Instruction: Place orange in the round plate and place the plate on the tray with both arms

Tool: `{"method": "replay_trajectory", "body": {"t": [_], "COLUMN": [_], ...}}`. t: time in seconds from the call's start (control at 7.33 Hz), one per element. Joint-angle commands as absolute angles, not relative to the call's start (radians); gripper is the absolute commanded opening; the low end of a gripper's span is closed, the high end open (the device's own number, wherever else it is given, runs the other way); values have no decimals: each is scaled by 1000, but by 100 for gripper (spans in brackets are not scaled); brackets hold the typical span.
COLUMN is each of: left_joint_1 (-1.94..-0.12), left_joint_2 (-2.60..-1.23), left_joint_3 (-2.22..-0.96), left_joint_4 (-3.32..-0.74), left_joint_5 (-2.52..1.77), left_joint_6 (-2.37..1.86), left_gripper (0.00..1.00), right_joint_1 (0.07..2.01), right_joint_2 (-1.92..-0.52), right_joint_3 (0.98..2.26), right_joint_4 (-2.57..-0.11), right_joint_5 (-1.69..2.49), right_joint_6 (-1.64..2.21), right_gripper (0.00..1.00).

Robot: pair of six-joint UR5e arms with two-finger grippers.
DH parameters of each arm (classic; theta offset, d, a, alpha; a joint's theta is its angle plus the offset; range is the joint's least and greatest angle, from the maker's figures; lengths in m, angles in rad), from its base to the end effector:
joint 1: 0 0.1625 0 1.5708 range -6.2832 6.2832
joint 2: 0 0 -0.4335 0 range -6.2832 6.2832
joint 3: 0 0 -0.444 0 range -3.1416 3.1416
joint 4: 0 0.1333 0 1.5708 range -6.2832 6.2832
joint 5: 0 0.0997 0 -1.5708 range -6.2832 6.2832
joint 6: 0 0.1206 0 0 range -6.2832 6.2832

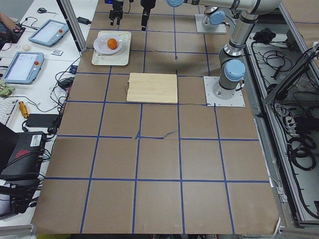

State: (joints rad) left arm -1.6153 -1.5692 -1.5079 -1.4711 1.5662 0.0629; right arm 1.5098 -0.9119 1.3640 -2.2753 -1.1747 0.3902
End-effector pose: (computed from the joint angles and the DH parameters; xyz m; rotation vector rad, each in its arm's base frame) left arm -0.1587 -0.5539 0.5219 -0.1685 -3.1234 0.2574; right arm 0.1314 -0.7986 0.2285 0.5370 2.6474 -0.2492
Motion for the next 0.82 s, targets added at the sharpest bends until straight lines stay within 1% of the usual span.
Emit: {"method": "replay_trajectory", "body": {"t": [0.0, 0.27, 0.41, 0.68], "left_joint_1": [-1615, -1615, -1615, -1615], "left_joint_2": [-1569, -1569, -1569, -1569], "left_joint_3": [-1508, -1508, -1508, -1508], "left_joint_4": [-1471, -1471, -1471, -1471], "left_joint_5": [1566, 1566, 1566, 1566], "left_joint_6": [63, 63, 63, 63], "left_gripper": [100, 100, 100, 100], "right_joint_1": [1511, 1564, 1618, 1648], "right_joint_2": [-1064, -1222, -1271, -1356], "right_joint_3": [1358, 1358, 1361, 1362], "right_joint_4": [-2041, -1807, -1758, -1685], "right_joint_5": [-1371, -1490, -1620, -1641], "right_joint_6": [324, 248, 232, 230], "right_gripper": [100, 100, 100, 100]}}
